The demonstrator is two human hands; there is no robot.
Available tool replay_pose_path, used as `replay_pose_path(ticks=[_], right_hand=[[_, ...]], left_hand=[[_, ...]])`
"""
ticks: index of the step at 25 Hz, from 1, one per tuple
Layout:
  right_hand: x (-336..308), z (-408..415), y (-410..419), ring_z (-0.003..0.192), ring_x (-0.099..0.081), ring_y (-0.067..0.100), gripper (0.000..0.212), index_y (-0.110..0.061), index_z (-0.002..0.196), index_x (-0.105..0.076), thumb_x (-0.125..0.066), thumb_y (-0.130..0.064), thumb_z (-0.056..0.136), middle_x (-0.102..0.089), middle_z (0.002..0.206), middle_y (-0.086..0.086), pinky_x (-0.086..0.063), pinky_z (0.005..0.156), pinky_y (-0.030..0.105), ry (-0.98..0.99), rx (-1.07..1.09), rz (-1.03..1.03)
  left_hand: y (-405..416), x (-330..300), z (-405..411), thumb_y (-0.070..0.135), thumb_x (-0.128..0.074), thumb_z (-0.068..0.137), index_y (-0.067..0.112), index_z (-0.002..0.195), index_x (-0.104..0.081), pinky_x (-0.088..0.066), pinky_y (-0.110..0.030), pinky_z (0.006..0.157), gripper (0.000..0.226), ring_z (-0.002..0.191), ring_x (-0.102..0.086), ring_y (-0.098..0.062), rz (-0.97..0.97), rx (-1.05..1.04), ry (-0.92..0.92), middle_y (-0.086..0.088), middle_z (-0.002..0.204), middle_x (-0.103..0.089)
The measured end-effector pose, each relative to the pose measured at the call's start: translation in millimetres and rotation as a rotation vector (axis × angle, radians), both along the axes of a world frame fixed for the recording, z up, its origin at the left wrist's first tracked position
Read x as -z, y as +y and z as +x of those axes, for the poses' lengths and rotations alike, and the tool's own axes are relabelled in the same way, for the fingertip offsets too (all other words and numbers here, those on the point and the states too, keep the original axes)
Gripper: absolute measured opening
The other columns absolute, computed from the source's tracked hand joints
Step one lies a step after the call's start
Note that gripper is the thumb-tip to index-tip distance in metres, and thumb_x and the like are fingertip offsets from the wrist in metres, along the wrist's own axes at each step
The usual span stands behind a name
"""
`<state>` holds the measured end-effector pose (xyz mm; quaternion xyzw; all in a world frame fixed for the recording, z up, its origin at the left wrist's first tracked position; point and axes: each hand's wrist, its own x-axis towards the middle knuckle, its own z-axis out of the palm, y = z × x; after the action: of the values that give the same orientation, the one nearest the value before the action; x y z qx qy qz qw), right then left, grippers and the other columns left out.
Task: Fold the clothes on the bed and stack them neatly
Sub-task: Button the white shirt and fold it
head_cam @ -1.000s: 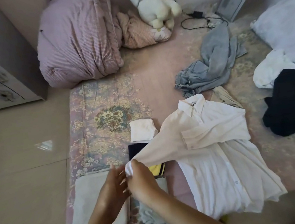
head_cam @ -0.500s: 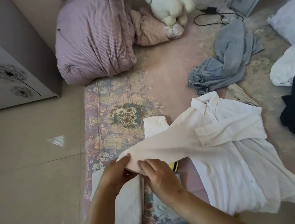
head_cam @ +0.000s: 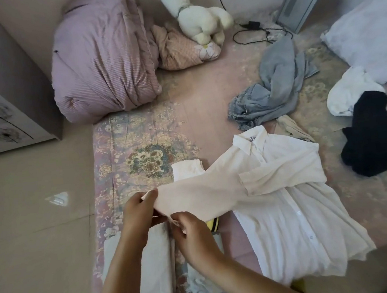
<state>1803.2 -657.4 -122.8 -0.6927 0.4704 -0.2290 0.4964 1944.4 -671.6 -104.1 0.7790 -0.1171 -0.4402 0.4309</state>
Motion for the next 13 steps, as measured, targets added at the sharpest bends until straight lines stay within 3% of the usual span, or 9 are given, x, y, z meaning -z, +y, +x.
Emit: replay_pose_path(ticks=[6,10,13], right_hand=[[-12,-108,-61,0.109,-0.062,0.022,0.026,-0.008,0.128,-0.061,-0.050,-0.008,0.104,-0.069,0.120,0.008,-0.046,0.090,0.028,-0.103,0.240,0.251],[1,-201,-106,0.098,-0.061,0.017,0.009,-0.012,0.101,-0.064,-0.058,-0.006,0.097,-0.066,0.104,0.004,-0.046,0.085,0.028,-0.078,0.340,0.280],[38,-281,-139,0.082,-0.055,0.018,0.020,-0.016,0.079,-0.056,-0.062,-0.009,0.096,-0.057,0.087,0.003,-0.044,0.073,0.028,-0.028,0.485,0.322]], left_hand=[[-91,-8,-113,0.017,-0.054,0.103,0.003,0.106,-0.061,-0.055,-0.036,0.069,0.015,0.080,-0.063,-0.031,-0.075,0.135,0.175,-0.015,0.089,-0.062],[-155,9,-216,0.020,-0.055,0.102,0.003,0.096,-0.060,-0.054,-0.036,0.068,0.018,0.068,-0.060,-0.030,-0.017,0.365,0.140,-0.018,0.080,-0.061],[-197,41,-312,0.019,-0.055,0.100,0.003,0.089,-0.056,-0.055,-0.036,0.066,0.020,0.064,-0.061,-0.032,0.075,0.475,0.140,-0.019,0.076,-0.060]])
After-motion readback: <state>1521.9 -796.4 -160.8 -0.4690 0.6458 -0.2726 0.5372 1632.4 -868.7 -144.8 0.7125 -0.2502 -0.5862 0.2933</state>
